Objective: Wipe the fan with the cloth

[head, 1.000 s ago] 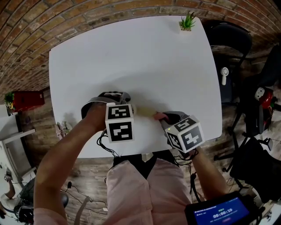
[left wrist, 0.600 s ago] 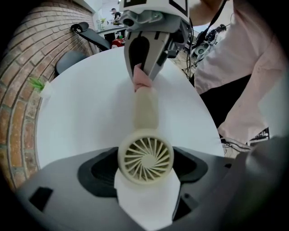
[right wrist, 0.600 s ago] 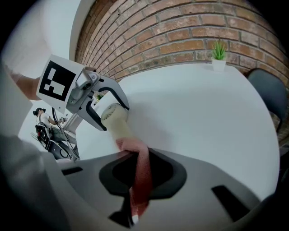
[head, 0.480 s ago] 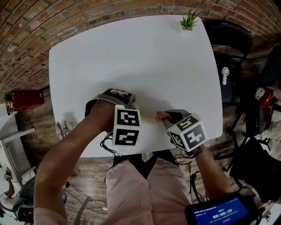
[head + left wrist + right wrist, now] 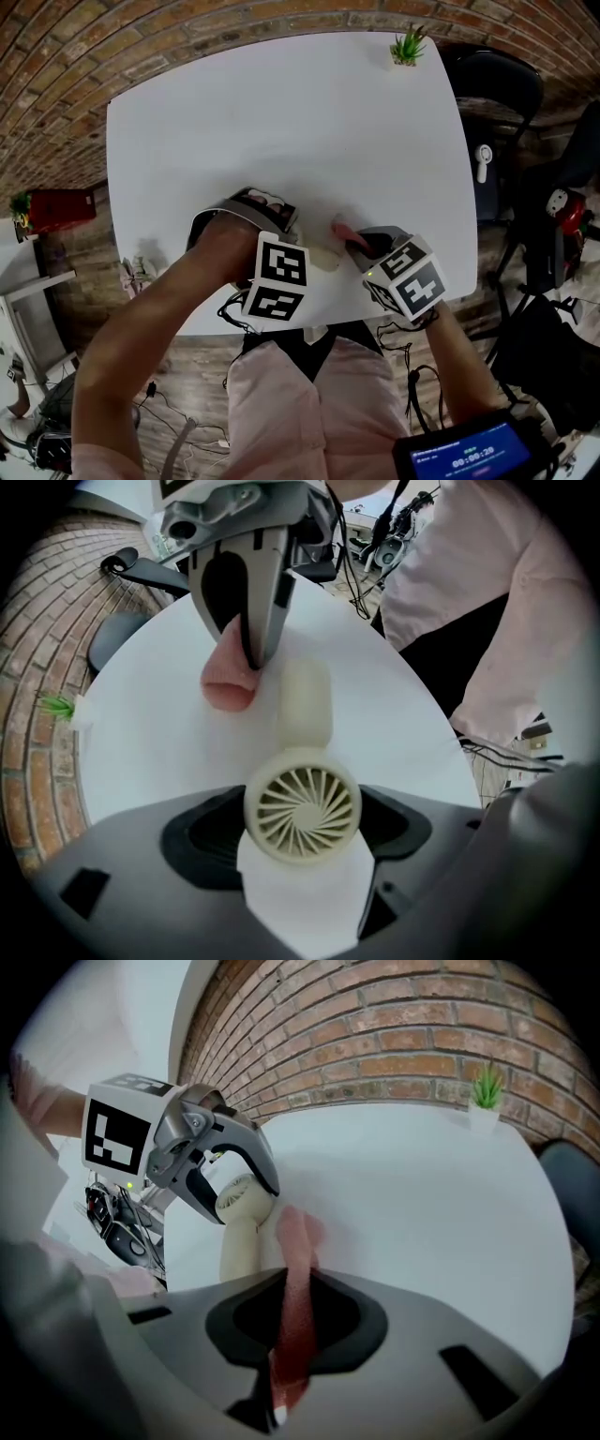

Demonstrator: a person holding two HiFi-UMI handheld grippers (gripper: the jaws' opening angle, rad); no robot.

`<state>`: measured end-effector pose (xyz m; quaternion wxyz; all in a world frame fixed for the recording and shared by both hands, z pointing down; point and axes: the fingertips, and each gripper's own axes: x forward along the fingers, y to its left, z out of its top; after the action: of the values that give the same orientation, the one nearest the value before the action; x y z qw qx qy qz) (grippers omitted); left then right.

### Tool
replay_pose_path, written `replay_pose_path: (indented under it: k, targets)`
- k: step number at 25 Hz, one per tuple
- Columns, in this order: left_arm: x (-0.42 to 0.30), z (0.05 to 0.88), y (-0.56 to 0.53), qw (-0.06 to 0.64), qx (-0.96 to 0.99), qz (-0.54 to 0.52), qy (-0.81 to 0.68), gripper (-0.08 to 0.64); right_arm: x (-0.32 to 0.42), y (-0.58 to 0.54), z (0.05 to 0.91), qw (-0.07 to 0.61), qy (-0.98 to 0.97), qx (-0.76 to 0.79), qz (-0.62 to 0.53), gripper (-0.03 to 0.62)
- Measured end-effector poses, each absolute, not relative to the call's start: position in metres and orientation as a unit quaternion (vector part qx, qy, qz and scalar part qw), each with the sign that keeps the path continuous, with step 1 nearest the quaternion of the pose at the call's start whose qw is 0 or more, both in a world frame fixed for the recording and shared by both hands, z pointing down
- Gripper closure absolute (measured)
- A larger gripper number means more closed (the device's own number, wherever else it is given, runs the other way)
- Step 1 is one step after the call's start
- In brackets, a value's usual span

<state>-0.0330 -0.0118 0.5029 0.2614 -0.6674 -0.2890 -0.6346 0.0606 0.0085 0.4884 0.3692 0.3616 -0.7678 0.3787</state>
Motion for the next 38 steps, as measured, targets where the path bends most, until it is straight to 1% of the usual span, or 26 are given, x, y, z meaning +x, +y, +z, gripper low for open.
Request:
replay_pose_path:
  k: [3,7,10,24,28,38]
  targets:
    - [-0.034,0.503,-0.012,0.260,-0.670,-0.632,-0.289,0.190,0.057,0.002,0.484,0.385,-0.796,0.320,0.339,0.557]
    - [-0.033,0.503,-0.013,0.262,-0.668,-0.633,-0.292,0.190,0.048,0.002,0.481,0.433,-0.843,0.218,0.234,0.556]
    - [-0.032,0.505,-0.012,0.264,-0.664,-0.634,-0.296,0.190,0.043,-0.002,0.479,0.453,-0.860,0.161,0.171,0.557]
    - [-0.032,0.505,-0.014,0.271,-0.652,-0.640,-0.302,0.189,0.010,-0.007,0.482,0.472,-0.880,0.026,0.042,0.557]
    - [-0.033,0.506,-0.012,0.271,-0.650,-0.642,-0.303,0.189,0.013,0.002,0.486,0.482,-0.876,-0.001,0.031,0.557]
    - [-0.033,0.507,-0.014,0.254,-0.662,-0.642,-0.292,0.189,0.034,0.031,0.490,0.489,-0.870,-0.011,0.065,0.557]
